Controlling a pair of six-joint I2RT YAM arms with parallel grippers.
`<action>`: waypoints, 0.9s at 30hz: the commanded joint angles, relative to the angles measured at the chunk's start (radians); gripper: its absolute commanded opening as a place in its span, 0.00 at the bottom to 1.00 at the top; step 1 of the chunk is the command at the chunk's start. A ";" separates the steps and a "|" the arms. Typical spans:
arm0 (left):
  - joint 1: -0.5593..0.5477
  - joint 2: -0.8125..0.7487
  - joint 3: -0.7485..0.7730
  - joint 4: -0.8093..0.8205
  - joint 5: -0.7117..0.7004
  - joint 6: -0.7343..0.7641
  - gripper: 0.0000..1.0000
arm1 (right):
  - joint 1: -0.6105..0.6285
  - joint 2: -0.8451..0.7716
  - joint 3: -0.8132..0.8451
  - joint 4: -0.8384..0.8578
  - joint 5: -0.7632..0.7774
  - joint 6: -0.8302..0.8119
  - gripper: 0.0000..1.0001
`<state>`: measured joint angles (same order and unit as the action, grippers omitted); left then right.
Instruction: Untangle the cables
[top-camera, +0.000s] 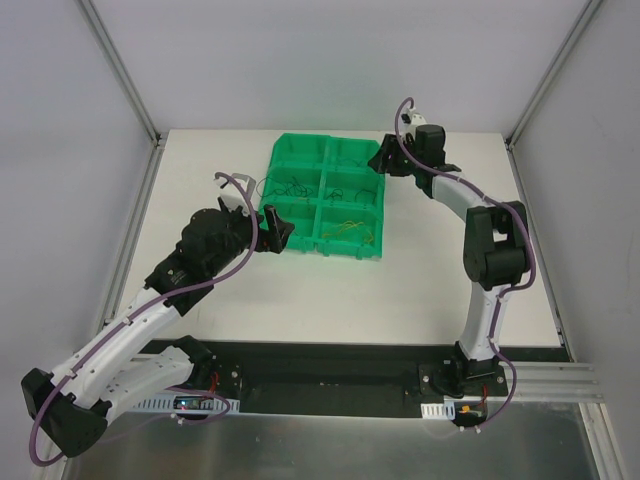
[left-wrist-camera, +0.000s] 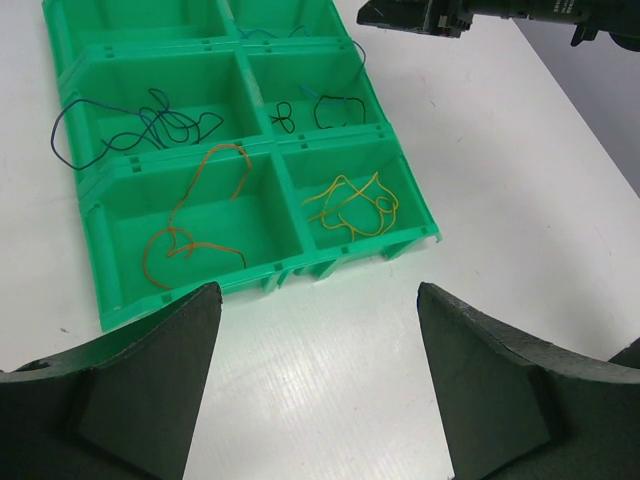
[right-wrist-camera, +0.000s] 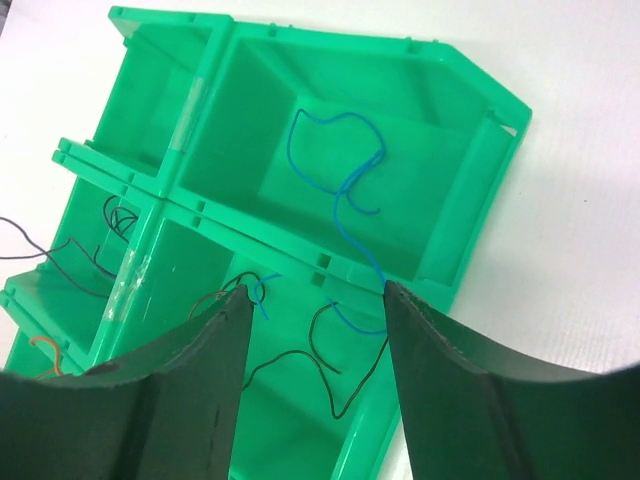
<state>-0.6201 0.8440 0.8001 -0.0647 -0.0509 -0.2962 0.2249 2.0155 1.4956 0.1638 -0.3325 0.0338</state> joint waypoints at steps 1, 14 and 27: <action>0.006 -0.020 0.019 0.036 0.025 -0.006 0.79 | -0.021 0.015 0.029 0.003 -0.083 -0.012 0.60; 0.006 -0.014 0.021 0.036 0.019 -0.001 0.79 | -0.021 0.092 0.081 -0.003 -0.112 -0.094 0.59; 0.008 -0.022 0.021 0.037 0.016 0.000 0.79 | 0.021 0.111 0.094 -0.040 -0.011 -0.114 0.53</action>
<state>-0.6201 0.8371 0.8001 -0.0647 -0.0513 -0.2958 0.2359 2.1258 1.5776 0.1139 -0.3824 -0.0586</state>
